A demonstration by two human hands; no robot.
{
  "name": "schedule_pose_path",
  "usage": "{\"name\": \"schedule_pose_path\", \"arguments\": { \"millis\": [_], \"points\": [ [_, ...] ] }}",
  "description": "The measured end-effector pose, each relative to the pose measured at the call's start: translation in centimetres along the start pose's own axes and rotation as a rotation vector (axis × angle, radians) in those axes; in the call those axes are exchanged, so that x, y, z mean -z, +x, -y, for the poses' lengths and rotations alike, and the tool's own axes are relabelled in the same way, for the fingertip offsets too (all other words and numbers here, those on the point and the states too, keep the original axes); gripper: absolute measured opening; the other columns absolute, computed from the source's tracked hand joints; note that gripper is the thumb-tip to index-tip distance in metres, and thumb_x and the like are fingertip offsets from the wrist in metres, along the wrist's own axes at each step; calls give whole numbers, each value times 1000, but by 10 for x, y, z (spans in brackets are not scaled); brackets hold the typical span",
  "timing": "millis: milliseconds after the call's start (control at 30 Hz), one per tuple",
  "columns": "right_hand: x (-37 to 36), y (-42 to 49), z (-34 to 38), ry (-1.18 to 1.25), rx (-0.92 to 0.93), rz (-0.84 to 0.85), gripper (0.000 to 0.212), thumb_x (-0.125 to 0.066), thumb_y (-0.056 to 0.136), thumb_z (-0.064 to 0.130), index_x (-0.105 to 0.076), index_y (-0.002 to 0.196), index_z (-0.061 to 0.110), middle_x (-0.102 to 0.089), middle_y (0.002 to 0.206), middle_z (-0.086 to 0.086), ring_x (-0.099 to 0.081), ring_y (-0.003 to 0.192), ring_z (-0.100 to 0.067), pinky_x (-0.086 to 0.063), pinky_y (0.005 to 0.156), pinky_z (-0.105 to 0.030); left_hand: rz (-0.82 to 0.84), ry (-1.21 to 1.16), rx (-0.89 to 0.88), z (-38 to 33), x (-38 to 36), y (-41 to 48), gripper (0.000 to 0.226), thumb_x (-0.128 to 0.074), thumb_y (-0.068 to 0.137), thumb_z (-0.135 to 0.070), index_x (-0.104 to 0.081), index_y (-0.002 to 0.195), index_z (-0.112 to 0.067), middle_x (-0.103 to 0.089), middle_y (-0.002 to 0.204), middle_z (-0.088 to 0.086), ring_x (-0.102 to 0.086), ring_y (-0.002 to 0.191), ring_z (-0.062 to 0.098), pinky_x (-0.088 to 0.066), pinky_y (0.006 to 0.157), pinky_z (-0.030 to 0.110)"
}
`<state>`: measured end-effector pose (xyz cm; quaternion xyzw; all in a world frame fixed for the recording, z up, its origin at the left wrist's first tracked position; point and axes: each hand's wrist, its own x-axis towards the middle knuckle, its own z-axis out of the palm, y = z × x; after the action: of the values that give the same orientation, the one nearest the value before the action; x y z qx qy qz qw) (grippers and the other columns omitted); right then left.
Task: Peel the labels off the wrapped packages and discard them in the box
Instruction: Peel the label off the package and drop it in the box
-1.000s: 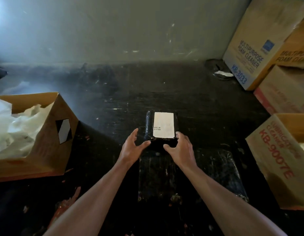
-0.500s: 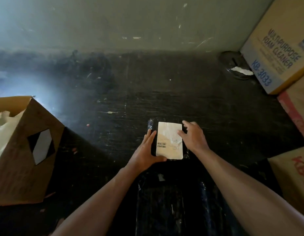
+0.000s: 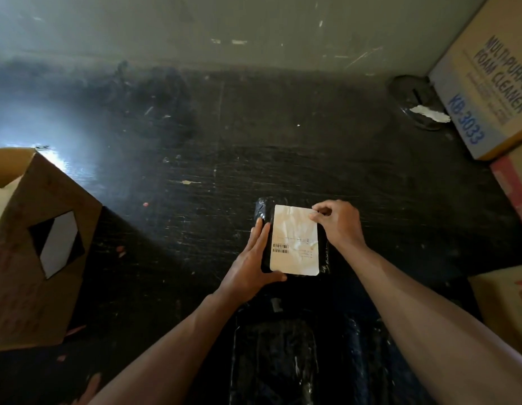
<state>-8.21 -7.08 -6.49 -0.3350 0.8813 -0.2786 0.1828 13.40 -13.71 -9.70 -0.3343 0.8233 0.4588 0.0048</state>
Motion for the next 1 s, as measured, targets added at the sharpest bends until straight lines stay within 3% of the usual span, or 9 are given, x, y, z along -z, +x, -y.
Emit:
{"name": "schedule_pose_path", "arguments": {
  "millis": [133, 333, 700, 1000],
  "points": [
    [1, 2, 3, 37, -13, 18, 3, -75, 88, 17, -73, 85, 18, -69, 86, 9, -63, 82, -2, -53, 80, -25, -8, -3, -12, 2, -3, -1, 128, -86, 74, -33, 11, 157, -32, 25, 161, -17, 7, 151, 11, -20, 119, 41],
    [2, -10, 7, 41, 61, -10, 6, -68, 93, 19, -66, 88, 21, -64, 85, 11, -62, 81, -4, -47, 69, -18, -56, -9, -18, -1, -9, -3, 129, -87, 73, -34, 11, 157, -31, 23, 163, -14, 3, 153, 16, -26, 117, 42],
    [33, -34, 24, 130, 138, -61, 8, -71, 91, 16, -68, 88, 22, -68, 85, 10, -68, 82, -6, -60, 80, -32, -97, -19, -6, 8, -16, -6, 125, -86, 73, -39, 3, 159, -27, 16, 164, -17, 1, 151, 8, -18, 121, 40],
    [58, -59, 29, 237, 163, -69, 2, -71, 91, 14, -70, 90, 15, -72, 89, 6, -71, 84, -7, -62, 75, -30, -82, 30, -7, 7, -12, -8, 124, -86, 73, -38, 3, 159, -31, 14, 164, -16, -5, 152, 12, -22, 121, 46]
  ]
}}
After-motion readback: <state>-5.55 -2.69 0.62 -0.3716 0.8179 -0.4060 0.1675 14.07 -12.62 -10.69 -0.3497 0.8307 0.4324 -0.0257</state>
